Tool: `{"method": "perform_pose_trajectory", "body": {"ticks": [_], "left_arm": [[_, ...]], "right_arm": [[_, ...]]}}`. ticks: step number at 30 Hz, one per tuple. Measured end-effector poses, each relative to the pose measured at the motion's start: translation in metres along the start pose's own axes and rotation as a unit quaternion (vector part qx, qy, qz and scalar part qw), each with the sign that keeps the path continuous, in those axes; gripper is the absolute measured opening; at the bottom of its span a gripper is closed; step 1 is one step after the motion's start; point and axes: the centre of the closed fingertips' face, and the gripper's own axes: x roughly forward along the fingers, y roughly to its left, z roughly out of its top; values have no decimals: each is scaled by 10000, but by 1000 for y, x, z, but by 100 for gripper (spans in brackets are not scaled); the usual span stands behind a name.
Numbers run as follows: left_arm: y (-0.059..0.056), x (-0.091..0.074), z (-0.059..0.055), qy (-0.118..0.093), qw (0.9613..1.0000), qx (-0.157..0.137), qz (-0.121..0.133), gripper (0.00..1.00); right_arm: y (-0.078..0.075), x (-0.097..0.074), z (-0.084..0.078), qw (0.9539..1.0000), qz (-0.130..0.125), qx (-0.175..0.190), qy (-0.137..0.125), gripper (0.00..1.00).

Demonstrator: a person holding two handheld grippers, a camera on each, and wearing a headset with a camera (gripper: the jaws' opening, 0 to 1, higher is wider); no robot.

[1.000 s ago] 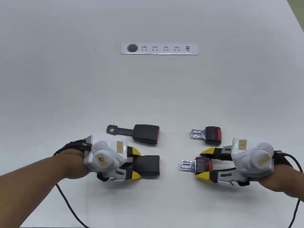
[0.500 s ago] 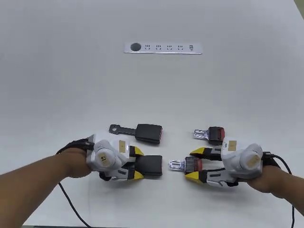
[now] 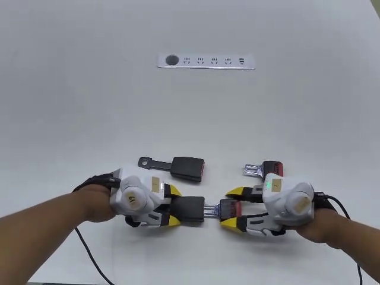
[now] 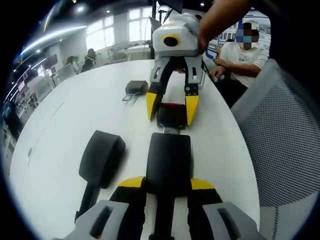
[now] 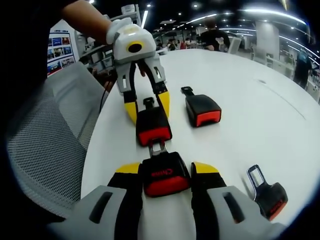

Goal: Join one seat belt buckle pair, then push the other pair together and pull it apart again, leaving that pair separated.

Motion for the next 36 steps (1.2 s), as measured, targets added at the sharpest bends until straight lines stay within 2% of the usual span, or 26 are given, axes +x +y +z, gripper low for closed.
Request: {"method": "perform_pose_trajectory", "body": {"ticks": [3, 7, 17, 26, 31, 32, 33, 36], "left_arm": [[0, 0, 1, -8, 10000, -11, 6, 33], [0, 1, 2, 16, 10000, 13, -5, 33], [0, 2, 0, 103, 9999, 38, -70, 33], [0, 2, -1, 93, 9999, 24, -86, 32], [-1, 1, 0, 149, 9998, 42, -120, 33], [0, 1, 1, 124, 9999, 20, -109, 33], [0, 0, 1, 131, 9998, 35, -113, 33], [1, 0, 0, 128, 9998, 36, -114, 33]], "right_arm": [[5, 3, 6, 10000, 14, 26, -47, 37], [8, 2, 4, 10000, 7, -2, -19, 37], [10, -1, 4, 10000, 47, 17, 32, 36], [8, -3, 7, 10000, 49, 61, -3, 36], [12, 9, 15, 9999, 40, 98, -45, 36], [15, 10, 10, 9998, 154, -29, 82, 36], [14, 12, 10, 9999, 107, 93, 20, 36], [14, 18, 10, 9999, 136, 50, 41, 37]]}}
